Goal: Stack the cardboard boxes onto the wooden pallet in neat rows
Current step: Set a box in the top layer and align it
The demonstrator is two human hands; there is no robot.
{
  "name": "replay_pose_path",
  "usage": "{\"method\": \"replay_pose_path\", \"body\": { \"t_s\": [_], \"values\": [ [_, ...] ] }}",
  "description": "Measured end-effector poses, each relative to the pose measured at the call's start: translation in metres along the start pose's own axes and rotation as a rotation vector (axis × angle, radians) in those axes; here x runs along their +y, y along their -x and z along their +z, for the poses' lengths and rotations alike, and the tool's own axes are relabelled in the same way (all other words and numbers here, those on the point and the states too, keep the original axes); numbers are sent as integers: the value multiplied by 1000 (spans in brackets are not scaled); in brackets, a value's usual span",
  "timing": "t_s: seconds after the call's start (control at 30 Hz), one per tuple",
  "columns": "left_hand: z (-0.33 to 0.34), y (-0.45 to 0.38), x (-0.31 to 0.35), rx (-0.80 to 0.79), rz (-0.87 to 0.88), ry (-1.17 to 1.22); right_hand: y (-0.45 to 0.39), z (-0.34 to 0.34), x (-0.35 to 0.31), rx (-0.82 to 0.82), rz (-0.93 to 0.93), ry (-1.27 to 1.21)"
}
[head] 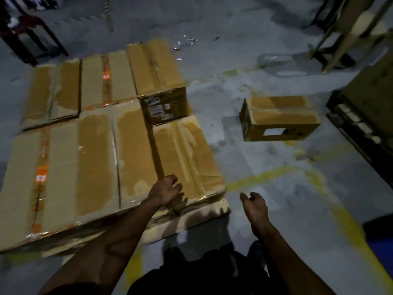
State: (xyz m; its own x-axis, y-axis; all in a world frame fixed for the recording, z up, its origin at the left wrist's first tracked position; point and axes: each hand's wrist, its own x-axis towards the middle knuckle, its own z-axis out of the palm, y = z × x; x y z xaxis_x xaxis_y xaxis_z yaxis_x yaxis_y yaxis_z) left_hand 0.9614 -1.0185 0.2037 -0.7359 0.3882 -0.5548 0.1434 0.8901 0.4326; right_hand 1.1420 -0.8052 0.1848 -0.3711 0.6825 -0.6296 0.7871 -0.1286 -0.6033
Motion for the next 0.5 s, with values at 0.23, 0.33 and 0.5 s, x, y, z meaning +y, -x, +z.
{"method": "replay_pose_path", "body": {
  "t_s": [0.23,0.33,0.5],
  "values": [
    [94,-43,155,-58,50,-54,-92,-151,30,24,6,-5],
    [116,-58,223,-87,127,-73,-120,-211,27,57,20,-17],
    [129,-99,323,-109,216,-98,-167,-284,6,126,-3,-37]
  ]
}}
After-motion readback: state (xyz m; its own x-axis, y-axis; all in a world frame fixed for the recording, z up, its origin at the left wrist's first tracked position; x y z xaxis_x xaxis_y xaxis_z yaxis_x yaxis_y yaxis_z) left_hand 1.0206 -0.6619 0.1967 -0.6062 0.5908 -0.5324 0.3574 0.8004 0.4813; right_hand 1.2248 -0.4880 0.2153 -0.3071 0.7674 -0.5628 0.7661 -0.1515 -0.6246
